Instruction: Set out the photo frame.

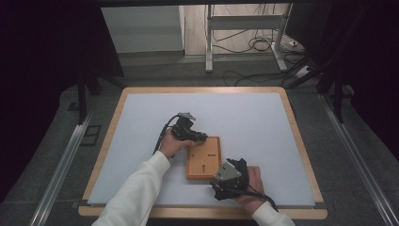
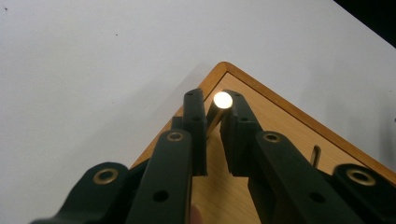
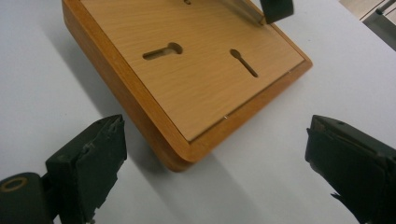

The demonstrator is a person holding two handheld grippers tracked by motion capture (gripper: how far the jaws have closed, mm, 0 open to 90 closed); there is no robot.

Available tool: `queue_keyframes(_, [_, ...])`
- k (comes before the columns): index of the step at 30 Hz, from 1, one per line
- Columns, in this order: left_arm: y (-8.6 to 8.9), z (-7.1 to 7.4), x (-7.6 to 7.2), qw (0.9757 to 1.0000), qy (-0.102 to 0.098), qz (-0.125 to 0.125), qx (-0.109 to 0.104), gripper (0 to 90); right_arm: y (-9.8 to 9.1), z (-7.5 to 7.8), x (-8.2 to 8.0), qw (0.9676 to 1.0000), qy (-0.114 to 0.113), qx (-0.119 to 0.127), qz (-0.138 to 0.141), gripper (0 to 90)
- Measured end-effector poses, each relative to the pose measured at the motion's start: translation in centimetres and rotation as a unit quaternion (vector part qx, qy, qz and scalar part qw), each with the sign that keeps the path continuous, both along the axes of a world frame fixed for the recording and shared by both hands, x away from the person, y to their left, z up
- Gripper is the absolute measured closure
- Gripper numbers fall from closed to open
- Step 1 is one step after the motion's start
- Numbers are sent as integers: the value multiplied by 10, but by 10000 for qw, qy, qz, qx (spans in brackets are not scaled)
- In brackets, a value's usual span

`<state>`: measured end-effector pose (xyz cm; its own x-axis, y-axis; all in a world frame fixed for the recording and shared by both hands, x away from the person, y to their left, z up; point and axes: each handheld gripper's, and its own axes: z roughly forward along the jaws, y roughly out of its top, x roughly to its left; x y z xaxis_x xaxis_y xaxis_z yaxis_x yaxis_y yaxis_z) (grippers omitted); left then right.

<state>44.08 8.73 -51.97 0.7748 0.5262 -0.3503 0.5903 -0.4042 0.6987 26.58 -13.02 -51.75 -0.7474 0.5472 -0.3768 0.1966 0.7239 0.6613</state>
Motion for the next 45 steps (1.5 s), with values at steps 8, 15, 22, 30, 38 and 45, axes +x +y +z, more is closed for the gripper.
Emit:
queue_keyframes(8, [0, 1, 4, 9999, 111, -33, -11, 811, 12, -9, 2, 9995, -165, -252, 2, 59])
queue_keyframes(15, [1, 0, 5, 9998, 160, -62, -38, 805, 19, -13, 2, 9987, -349, -376, -78, 73])
queue_keyframes(22, [0, 1, 4, 10000, 82, 6, 36, 825, 21, -11, 0, 9951, -875, -431, -174, 97])
queue_keyframes(30, [-4, 4, 2, 9997, -79, 121, 211, 837, 23, -2, 0, 9929, -1138, -350, -15, 192])
queue_keyframes(38, [-5, 3, 2, 9993, -151, 210, 260, 813, 29, 13, 9, 9933, -1110, -275, 165, 321])
queue_keyframes(45, [-4, 2, 1, 9992, -226, 275, 191, 796, 26, 17, 12, 9951, -963, -87, 195, 383])
